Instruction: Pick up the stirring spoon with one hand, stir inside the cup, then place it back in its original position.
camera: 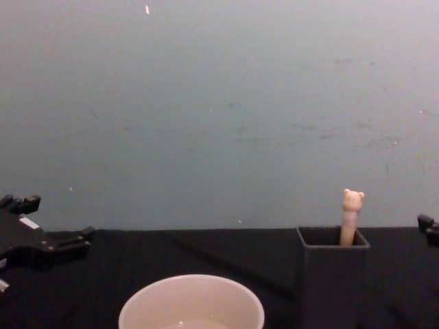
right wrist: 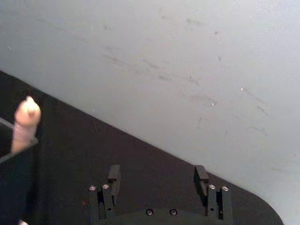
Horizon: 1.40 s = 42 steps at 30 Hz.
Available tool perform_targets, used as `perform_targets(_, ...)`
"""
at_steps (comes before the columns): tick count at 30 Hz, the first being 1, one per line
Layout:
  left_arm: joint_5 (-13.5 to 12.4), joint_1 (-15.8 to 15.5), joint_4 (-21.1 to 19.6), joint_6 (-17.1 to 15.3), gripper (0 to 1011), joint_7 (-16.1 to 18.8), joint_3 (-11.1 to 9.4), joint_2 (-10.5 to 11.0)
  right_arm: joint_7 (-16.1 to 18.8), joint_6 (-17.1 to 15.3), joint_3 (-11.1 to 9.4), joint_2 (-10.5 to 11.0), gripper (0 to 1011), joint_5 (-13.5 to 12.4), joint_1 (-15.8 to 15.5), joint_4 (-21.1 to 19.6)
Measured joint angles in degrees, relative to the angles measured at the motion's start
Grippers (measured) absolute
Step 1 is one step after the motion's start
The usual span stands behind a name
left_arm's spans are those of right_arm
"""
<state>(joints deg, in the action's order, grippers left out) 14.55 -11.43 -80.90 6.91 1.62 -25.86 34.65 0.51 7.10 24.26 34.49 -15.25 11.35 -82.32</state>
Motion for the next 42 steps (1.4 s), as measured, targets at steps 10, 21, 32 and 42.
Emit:
perform_targets(10, 0.0, 0.0, 0.0, 0.0, 1001, 0.0, 0.0, 0.0, 7.1, -1.2, -3.5, 2.4, 1003, -6.7, -3.9, -6.6)
perform_targets(21, 0.0, 0.0, 0.0, 0.0, 1001, 0.0, 0.0, 0.0, 15.3, -3.0, -6.9, 4.8, 1003, -14.4, -9.7, -14.2)
perform_targets(32, 0.0, 0.0, 0.0, 0.0, 1001, 0.0, 0.0, 0.0, 19.1, -5.7, -5.7, 2.2, 1003, -14.6, -7.6, -13.2)
perform_targets(42, 0.0, 0.0, 0.0, 0.0, 1001, 0.0, 0.0, 0.0, 22.0, -9.2, -4.5, -0.6, 1003, -14.6, -4.0, -10.4)
